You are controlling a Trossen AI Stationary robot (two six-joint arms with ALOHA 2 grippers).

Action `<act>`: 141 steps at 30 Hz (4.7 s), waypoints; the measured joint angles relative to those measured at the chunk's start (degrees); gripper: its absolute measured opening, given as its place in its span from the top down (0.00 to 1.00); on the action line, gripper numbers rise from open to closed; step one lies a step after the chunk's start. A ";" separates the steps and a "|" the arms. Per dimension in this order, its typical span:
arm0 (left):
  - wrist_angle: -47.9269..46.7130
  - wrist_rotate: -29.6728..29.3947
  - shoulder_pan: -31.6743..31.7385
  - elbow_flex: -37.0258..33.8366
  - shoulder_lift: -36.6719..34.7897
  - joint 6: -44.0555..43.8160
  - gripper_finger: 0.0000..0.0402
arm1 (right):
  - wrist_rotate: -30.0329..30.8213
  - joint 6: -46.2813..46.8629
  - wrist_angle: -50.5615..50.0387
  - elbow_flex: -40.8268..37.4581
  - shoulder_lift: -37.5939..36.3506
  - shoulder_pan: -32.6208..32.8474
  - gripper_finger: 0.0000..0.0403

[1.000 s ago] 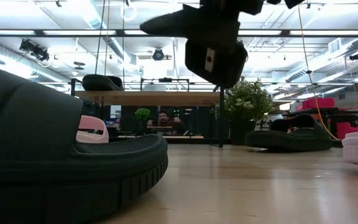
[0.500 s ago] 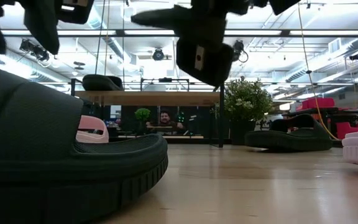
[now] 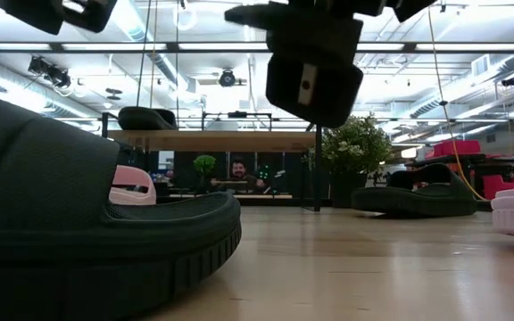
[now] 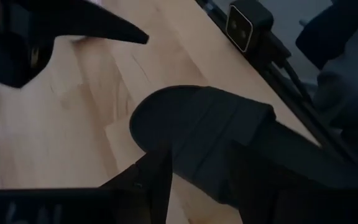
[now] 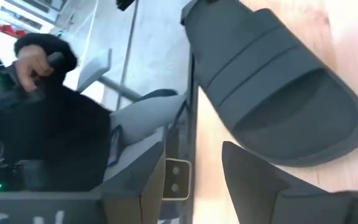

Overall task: Pick and place slides into the shelf
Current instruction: Put the bottom left black slipper on the shelf

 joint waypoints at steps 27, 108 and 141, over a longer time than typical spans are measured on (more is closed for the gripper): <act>0.73 -0.04 0.06 0.07 -0.05 -14.51 0.63 | 4.16 1.40 10.16 0.21 7.65 -1.14 0.59; -28.47 -18.17 19.80 0.00 -4.42 -18.24 0.97 | -16.95 -69.05 -39.22 18.98 -5.90 -60.81 1.00; -20.33 -28.36 31.64 0.00 -4.37 8.16 0.75 | -9.87 -58.50 -47.06 18.98 -9.62 -60.50 0.59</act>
